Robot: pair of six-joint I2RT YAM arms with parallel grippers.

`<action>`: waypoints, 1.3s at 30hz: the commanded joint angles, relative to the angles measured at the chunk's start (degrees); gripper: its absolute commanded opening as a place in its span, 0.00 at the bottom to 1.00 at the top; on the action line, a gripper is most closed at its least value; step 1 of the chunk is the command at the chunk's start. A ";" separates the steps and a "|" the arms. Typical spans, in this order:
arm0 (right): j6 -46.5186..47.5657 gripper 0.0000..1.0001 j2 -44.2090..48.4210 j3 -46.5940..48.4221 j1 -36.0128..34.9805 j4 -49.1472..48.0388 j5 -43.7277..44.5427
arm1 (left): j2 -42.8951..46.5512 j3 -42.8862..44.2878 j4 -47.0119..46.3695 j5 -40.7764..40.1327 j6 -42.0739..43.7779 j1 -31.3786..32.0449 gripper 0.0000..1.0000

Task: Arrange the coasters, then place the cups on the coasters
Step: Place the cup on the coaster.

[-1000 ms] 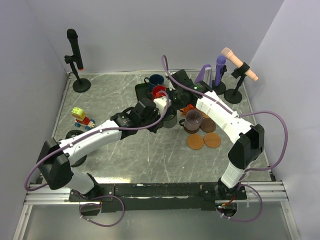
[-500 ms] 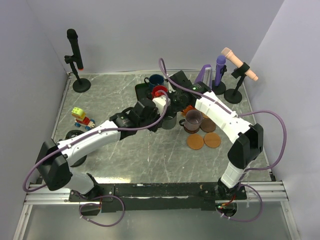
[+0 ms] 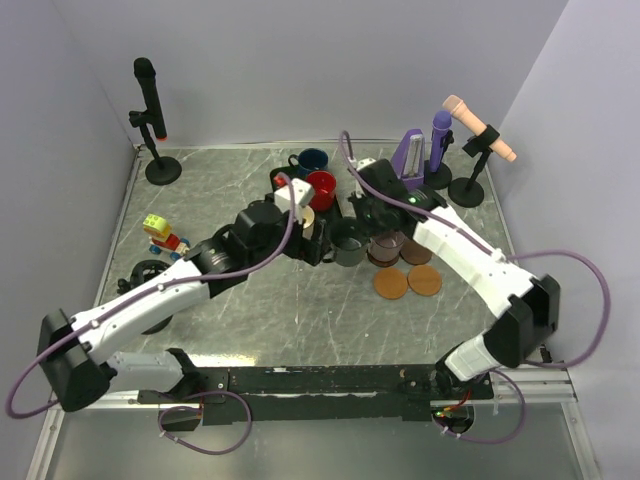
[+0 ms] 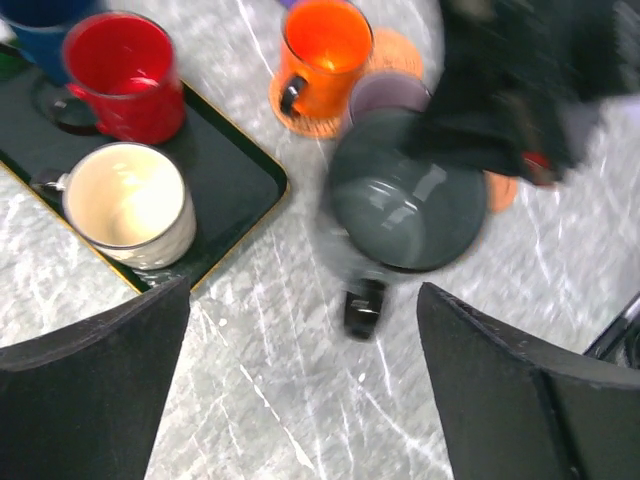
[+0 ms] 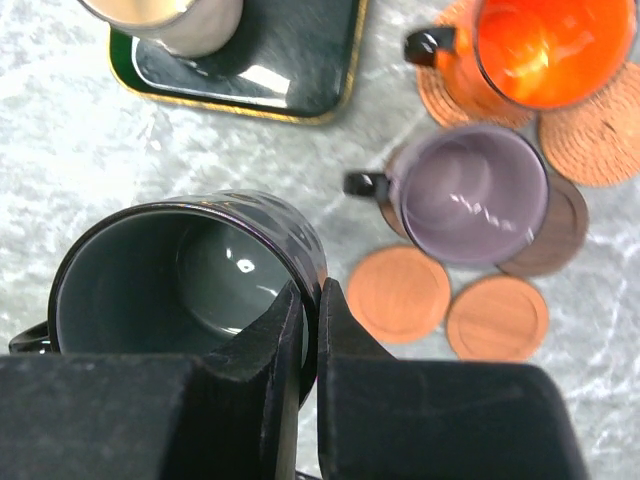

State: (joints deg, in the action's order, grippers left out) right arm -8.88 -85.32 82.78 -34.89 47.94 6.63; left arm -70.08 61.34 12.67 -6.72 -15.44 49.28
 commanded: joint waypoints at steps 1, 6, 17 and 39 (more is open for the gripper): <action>-1.92 0.00 9.98 -5.16 0.27 -3.12 3.55 | 4.34 -1.05 -4.06 -6.27 -5.20 -0.14 0.97; -6.22 0.00 16.75 -14.65 0.27 -3.99 9.79 | 3.55 -0.26 0.51 -10.33 -10.48 -4.44 0.97; -13.53 0.00 22.30 -30.12 0.97 -11.37 17.88 | 4.78 -2.72 -1.15 -5.67 -15.93 -10.43 0.97; -10.54 0.00 25.99 -40.16 11.96 -22.81 12.71 | 3.55 -2.90 -2.91 -3.04 -15.67 -10.78 0.97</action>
State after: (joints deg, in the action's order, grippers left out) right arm -20.25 -61.47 42.37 -23.66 30.87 20.80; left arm -66.26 57.76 12.64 -11.22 -30.92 38.81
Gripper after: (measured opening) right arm 0.111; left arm 0.967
